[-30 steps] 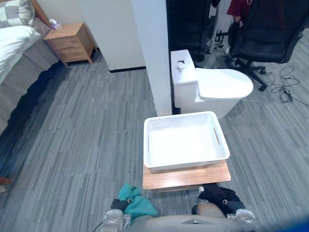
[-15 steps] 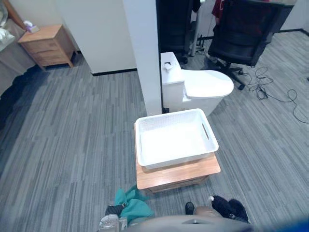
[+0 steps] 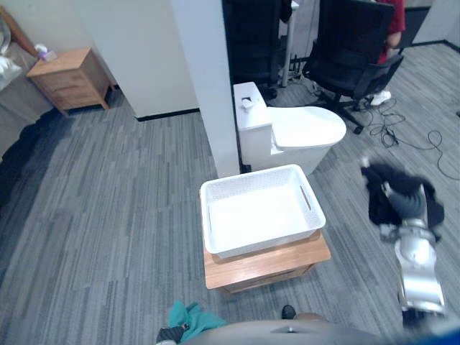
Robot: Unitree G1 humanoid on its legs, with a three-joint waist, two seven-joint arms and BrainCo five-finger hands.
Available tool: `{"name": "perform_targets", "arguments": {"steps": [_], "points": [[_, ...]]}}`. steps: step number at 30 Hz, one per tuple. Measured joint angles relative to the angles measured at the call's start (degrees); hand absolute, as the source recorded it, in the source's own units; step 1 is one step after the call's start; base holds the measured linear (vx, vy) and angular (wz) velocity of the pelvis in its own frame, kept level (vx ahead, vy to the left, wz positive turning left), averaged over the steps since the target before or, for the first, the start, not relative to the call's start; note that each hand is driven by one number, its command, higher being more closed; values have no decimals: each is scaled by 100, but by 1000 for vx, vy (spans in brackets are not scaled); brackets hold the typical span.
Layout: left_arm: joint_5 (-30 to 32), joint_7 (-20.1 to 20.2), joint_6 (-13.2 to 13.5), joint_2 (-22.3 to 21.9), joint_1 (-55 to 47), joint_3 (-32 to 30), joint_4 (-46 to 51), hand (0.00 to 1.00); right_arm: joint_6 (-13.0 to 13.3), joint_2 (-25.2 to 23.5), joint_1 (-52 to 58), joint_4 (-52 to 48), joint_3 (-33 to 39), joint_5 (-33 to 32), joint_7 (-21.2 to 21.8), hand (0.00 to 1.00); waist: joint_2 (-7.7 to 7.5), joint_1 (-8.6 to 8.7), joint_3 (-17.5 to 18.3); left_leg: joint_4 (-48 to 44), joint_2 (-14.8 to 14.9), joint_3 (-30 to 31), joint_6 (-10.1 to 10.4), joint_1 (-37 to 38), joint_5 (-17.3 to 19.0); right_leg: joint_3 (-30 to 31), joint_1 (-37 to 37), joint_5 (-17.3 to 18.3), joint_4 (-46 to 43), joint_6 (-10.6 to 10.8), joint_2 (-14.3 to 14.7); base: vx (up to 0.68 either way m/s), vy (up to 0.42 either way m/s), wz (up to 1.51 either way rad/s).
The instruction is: Tidy the bed and pick cloth on bed and put in laundry
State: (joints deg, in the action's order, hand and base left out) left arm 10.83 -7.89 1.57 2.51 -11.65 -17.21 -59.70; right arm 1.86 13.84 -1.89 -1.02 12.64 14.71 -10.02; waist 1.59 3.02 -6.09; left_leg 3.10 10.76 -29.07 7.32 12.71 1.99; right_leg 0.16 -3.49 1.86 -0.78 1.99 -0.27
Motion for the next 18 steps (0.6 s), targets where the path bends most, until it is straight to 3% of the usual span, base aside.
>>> {"name": "perform_targets", "arguments": {"steps": [5, 11, 18], "points": [[170, -49, 1, 86, 102, 372, -4, 100, 56, -43, -286, -313, -1201, 249, -6, 100, -37, -77, 11, -4, -70, 144, -41, -56, -29, -54, -41, 1, 84, 0, -78, 31, 16, 9], [175, -235, 8, 148, 188, 488, -5, 100, 120, -292, -1486, -253, -2637, 249, 36, 100, -152, -179, -60, -15, -57, 205, -46, -67, -30, -70, -114, -78, 201, -27, -68, -34, -10, 4], [169, -374, 10, 222, 264, 512, -5, 100, 154, -669, -2734, 778, -3013, 247, 40, 100, -337, -412, -165, 1, -86, 353, -94, -186, -59, -103, -142, -292, 437, -13, -93, -61, -11, 5]]}}
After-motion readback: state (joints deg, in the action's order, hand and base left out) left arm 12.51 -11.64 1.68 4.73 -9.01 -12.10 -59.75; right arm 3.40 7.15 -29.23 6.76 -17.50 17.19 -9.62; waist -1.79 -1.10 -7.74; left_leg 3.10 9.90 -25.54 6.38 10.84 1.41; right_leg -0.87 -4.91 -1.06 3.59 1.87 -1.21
